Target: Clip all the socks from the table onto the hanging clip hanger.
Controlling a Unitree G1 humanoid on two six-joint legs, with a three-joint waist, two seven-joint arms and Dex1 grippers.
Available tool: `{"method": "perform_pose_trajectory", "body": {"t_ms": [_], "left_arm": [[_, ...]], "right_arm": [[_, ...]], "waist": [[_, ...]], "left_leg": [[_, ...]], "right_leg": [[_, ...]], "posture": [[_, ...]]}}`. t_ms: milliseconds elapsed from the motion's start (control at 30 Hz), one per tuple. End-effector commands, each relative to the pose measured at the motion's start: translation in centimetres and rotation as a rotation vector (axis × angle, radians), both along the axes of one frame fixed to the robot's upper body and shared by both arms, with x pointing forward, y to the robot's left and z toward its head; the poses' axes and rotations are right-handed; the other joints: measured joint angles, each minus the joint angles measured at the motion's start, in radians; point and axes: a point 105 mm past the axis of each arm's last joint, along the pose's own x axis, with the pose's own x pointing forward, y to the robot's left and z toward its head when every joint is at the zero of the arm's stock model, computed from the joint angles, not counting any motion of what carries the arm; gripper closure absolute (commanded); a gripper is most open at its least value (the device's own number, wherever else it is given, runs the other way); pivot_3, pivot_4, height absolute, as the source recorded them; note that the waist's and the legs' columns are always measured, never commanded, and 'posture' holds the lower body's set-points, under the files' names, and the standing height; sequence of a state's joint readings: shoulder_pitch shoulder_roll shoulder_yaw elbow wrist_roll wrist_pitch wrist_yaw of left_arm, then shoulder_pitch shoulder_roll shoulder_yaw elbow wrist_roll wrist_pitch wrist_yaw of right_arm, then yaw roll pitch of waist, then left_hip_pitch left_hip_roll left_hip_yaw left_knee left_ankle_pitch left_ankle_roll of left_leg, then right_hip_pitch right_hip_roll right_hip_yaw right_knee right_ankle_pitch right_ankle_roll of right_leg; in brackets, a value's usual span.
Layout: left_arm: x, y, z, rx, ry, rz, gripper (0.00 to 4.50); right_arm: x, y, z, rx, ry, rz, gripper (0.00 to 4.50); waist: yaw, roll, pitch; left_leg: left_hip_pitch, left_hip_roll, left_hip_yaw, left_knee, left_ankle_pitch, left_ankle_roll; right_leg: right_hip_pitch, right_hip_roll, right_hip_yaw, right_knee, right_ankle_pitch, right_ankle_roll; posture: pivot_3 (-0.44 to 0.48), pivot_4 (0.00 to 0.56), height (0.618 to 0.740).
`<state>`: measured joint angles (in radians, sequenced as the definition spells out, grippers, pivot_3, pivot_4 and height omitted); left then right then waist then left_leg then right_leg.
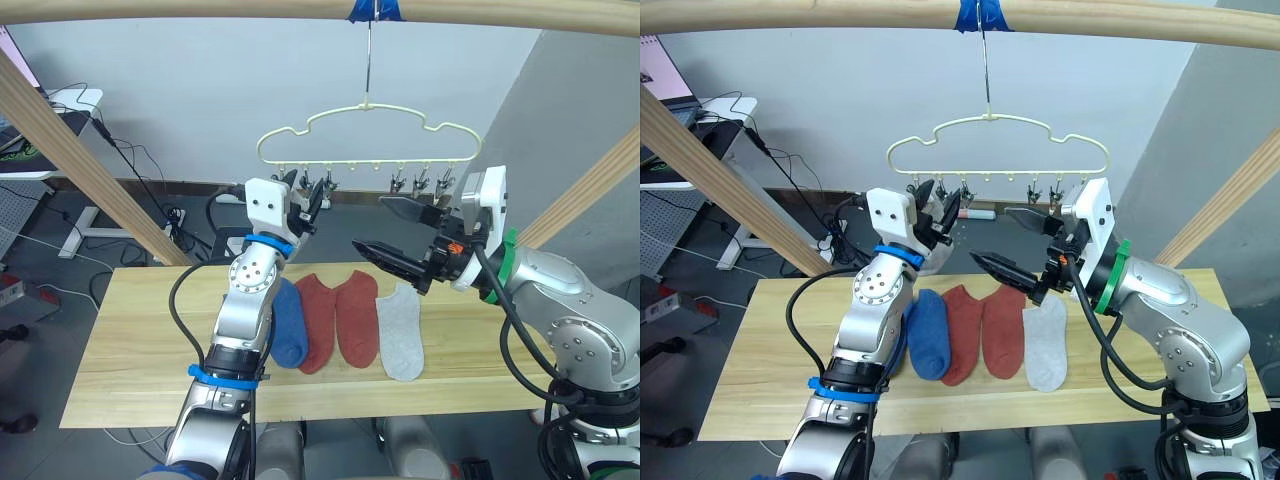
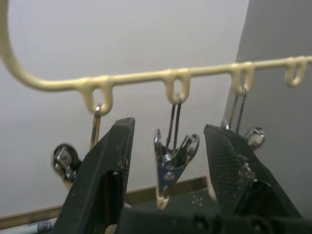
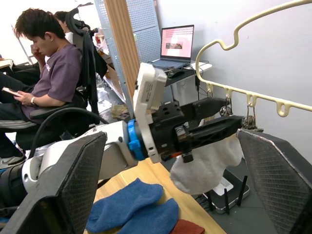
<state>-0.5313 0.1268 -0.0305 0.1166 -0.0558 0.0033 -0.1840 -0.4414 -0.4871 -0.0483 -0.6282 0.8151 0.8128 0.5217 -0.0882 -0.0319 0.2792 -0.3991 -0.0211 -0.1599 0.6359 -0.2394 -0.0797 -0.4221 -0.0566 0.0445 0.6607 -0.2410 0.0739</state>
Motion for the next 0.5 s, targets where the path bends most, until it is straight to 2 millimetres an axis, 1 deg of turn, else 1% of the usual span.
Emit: {"method": "perform_pose_trajectory", "body": {"t_ms": [33, 100, 133, 167, 267, 333, 433, 500], "left_arm": [[-0.24, 0.17, 1.27, -0.010, -0.059, 0.009, 2.06], [-0.33, 0.07, 1.29, -0.008, -0.063, 0.000, 2.06], [-0.38, 0.00, 1.31, -0.006, -0.067, -0.005, 2.42], [-0.41, -0.02, 1.31, -0.008, -0.067, -0.007, 2.59], [-0.43, 0.04, 1.29, -0.011, -0.067, -0.004, 3.54], [-0.46, 0.01, 1.30, -0.012, -0.067, -0.007, 4.01], [-0.50, 0.02, 1.31, -0.015, -0.068, -0.007, 4.49], [-0.52, 0.05, 1.32, -0.015, -0.069, -0.006, 4.49]], "right_arm": [[-0.67, 0.30, 1.13, 0.019, -0.056, 0.023, 0.00], [-0.50, 0.22, 1.22, 0.019, -0.062, 0.014, 0.00], [-0.46, 0.20, 1.23, 0.019, -0.063, 0.012, 0.00], [-0.45, 0.19, 1.19, 0.017, -0.062, 0.012, 0.00], [-0.45, 0.23, 1.15, 0.018, -0.061, 0.013, 0.00], [-0.45, 0.26, 1.14, 0.020, -0.060, 0.014, 0.00], [-0.43, 0.27, 1.12, 0.020, -0.060, 0.013, 0.00], [-0.40, 0.27, 1.11, 0.021, -0.059, 0.013, 0.00]], "waist": [[0.000, 0.000, 0.000], [0.000, 0.000, 0.000], [0.000, 0.000, 0.000], [0.000, 0.000, 0.000], [0.000, 0.000, 0.000], [0.000, 0.000, 0.000], [0.000, 0.000, 0.000], [0.000, 0.000, 0.000]], "left_leg": [[0.000, 0.000, 0.000, 0.000, 0.000, 0.000], [0.000, 0.000, 0.000, 0.000, 0.000, 0.000], [0.000, 0.000, 0.000, 0.000, 0.000, 0.000], [0.000, 0.000, 0.000, 0.000, 0.000, 0.000], [0.000, 0.000, 0.000, 0.000, 0.000, 0.000], [0.000, 0.000, 0.000, 0.000, 0.000, 0.000], [0.000, 0.000, 0.000, 0.000, 0.000, 0.000], [0.000, 0.000, 0.000, 0.000, 0.000, 0.000]], "right_leg": [[0.000, 0.000, 0.000, 0.000, 0.000, 0.000], [0.000, 0.000, 0.000, 0.000, 0.000, 0.000], [0.000, 0.000, 0.000, 0.000, 0.000, 0.000], [0.000, 0.000, 0.000, 0.000, 0.000, 0.000], [0.000, 0.000, 0.000, 0.000, 0.000, 0.000], [0.000, 0.000, 0.000, 0.000, 0.000, 0.000], [0.000, 0.000, 0.000, 0.000, 0.000, 0.000], [0.000, 0.000, 0.000, 0.000, 0.000, 0.000]], "posture": [[-0.177, 0.250, 0.740], [-0.177, 0.250, 0.740], [-0.177, 0.250, 0.740], [-0.177, 0.250, 0.740], [-0.174, 0.250, 0.740], [-0.172, 0.250, 0.740], [-0.172, 0.250, 0.740], [-0.172, 0.250, 0.740]]}}
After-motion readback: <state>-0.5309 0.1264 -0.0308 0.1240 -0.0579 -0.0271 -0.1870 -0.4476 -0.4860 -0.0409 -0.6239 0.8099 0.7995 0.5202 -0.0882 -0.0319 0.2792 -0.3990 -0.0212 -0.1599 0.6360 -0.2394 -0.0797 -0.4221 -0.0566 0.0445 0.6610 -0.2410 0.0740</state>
